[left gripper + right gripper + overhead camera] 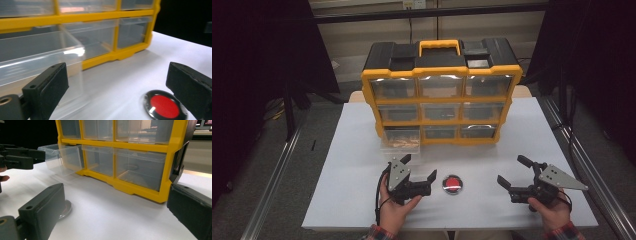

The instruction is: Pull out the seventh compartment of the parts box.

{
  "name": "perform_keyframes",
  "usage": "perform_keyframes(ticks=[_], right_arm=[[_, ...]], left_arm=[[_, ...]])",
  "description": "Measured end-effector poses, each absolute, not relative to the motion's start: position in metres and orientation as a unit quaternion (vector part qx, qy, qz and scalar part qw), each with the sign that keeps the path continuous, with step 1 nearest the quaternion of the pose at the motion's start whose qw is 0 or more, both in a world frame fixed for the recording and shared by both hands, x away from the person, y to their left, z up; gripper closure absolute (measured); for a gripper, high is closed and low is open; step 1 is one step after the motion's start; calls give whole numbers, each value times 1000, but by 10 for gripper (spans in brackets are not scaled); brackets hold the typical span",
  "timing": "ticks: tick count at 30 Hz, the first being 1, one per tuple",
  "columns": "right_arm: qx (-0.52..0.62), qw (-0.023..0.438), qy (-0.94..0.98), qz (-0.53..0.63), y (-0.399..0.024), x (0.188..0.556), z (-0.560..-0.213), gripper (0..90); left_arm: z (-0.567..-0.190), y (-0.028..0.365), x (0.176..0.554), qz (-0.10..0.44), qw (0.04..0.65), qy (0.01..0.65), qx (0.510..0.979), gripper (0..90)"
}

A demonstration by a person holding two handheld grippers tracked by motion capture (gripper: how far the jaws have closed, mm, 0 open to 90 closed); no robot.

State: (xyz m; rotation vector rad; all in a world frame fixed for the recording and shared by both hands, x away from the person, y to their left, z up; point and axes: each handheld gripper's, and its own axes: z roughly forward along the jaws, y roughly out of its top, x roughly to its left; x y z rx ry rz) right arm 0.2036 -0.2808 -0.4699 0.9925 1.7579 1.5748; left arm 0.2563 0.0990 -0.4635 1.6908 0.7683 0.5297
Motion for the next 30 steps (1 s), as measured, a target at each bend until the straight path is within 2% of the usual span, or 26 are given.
perform_keyframes(ticks=[8, 12, 23, 30], right_arm=[[373, 286, 658, 588, -281, 204, -470, 16], [374, 286, 658, 588, -281, 204, -470, 16], [372, 288, 661, 585, -281, 204, -470, 16], [373, 289, 660, 584, -281, 204, -471, 16]], left_arm=[[-468, 83, 258, 175, 577, 309, 735, 26], [-471, 80, 261, 171, 568, 306, 745, 25], [-476, 68, 267, 115, 567, 298, 759, 26], [-478, 57, 268, 95, 535, 270, 795, 43]])
